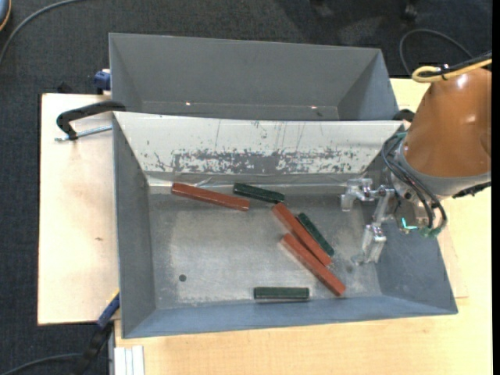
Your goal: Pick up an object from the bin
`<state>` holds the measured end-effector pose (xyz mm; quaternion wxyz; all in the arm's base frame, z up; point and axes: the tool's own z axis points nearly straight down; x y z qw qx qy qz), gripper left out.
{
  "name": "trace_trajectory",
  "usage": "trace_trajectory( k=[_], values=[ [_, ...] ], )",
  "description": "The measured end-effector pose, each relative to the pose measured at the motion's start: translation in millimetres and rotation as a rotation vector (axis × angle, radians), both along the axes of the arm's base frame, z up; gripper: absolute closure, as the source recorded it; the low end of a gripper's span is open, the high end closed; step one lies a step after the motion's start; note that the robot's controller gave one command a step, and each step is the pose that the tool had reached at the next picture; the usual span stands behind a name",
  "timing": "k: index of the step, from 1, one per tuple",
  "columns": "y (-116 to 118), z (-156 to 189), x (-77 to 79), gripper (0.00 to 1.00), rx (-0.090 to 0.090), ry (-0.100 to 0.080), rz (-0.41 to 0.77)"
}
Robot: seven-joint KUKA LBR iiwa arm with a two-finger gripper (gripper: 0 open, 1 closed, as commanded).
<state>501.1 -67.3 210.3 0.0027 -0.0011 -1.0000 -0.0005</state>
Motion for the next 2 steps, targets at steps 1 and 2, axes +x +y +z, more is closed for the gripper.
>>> trace_trajectory(
  k=[1,2],
  values=[
    [40,-66,-9.7,0.0,0.002,0.001,-0.031],
    [5,-99,4.0,0.0,-0.001,-0.004,-0.248]
  ],
)
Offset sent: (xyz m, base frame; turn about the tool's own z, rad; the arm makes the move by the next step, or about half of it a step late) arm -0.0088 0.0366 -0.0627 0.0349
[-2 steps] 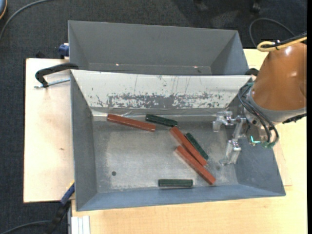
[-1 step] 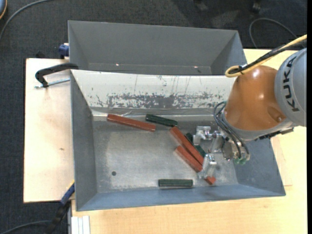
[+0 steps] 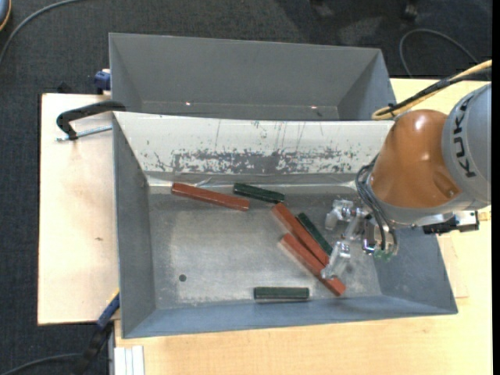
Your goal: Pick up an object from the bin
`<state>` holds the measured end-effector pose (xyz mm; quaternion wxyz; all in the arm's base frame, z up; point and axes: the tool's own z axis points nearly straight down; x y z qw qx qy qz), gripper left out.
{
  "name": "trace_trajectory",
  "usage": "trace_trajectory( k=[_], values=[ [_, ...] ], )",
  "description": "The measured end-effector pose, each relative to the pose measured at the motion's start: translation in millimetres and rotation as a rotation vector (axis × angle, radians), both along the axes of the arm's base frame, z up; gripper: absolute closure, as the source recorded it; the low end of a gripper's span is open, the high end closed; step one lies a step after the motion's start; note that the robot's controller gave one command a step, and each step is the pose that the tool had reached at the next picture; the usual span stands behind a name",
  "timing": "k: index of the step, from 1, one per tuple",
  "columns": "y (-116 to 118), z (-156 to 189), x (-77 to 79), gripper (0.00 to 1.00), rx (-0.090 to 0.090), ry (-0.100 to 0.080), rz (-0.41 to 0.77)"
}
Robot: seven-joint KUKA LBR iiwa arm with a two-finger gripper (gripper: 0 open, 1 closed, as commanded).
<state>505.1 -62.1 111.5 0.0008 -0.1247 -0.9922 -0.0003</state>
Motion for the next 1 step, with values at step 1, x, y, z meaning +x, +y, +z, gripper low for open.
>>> trace_trajectory(
  k=[1],
  values=[
    [9.9,13.9,-10.3,0.0,0.001,-0.002,-0.205]
  ],
)
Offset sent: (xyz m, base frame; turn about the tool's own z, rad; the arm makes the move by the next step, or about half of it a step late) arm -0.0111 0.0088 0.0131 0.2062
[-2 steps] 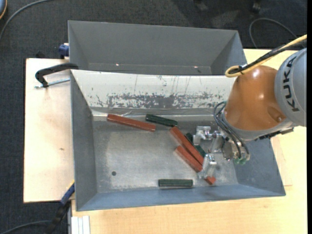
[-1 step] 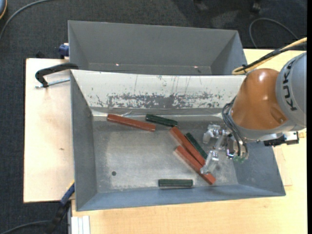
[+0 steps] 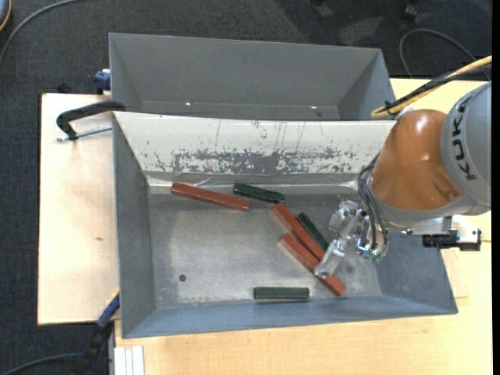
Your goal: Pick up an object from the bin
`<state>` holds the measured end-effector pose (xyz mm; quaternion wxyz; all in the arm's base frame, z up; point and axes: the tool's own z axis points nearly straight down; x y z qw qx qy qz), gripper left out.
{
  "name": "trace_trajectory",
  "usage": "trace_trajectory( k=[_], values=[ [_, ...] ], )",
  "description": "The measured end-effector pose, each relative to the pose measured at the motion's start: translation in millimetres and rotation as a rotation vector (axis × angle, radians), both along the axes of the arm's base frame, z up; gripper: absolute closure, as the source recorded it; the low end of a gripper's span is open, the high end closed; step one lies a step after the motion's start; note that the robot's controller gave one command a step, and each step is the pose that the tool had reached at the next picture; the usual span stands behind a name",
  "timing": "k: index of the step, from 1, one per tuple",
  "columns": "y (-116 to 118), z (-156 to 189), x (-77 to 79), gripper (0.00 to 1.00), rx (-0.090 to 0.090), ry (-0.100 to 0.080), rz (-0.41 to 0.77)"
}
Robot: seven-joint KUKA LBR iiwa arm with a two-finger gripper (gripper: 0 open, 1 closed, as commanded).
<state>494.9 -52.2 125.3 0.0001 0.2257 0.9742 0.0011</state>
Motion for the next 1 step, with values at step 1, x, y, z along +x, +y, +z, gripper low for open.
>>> trace_trajectory(
  k=[1],
  values=[
    [2.9,-56.2,-2.6,0.0,0.0,0.005,-0.232]
  ],
)
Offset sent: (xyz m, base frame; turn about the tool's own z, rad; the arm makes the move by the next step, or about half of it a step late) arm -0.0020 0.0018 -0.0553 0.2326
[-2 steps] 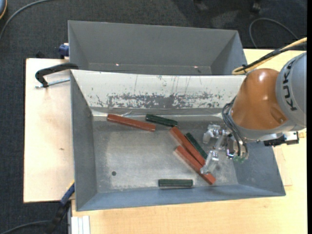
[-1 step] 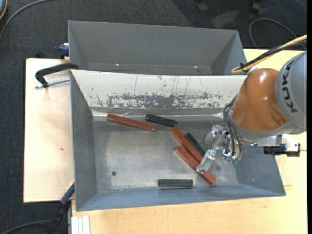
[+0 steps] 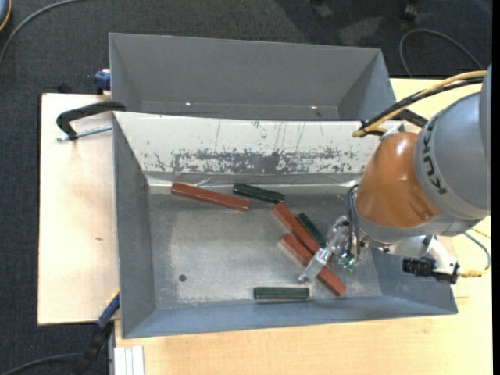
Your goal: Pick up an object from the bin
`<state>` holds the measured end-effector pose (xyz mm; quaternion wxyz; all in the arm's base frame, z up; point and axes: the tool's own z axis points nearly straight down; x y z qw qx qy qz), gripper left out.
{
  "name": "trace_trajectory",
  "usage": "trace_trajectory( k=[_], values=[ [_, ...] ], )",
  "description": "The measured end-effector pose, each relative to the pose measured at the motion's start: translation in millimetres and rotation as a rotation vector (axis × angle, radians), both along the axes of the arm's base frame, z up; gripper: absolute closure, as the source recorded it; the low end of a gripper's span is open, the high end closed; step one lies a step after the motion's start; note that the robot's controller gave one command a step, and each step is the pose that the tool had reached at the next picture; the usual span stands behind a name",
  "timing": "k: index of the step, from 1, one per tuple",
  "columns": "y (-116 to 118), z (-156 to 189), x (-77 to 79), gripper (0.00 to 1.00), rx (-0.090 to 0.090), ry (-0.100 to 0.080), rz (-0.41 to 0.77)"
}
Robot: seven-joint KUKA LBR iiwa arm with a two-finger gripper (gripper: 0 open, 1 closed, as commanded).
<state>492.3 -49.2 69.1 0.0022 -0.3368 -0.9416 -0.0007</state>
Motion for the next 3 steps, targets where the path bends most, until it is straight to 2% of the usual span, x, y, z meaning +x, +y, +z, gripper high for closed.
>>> trace_trajectory(
  k=[1,2,3],
  values=[
    [0,0,0.4,0.0,-0.002,-0.003,0.001],
    [0,0,0.6,1.0,-0.002,-0.004,0.001],
    [1,90,2.9,1.0,-0.003,-0.013,0.004]
  ],
)
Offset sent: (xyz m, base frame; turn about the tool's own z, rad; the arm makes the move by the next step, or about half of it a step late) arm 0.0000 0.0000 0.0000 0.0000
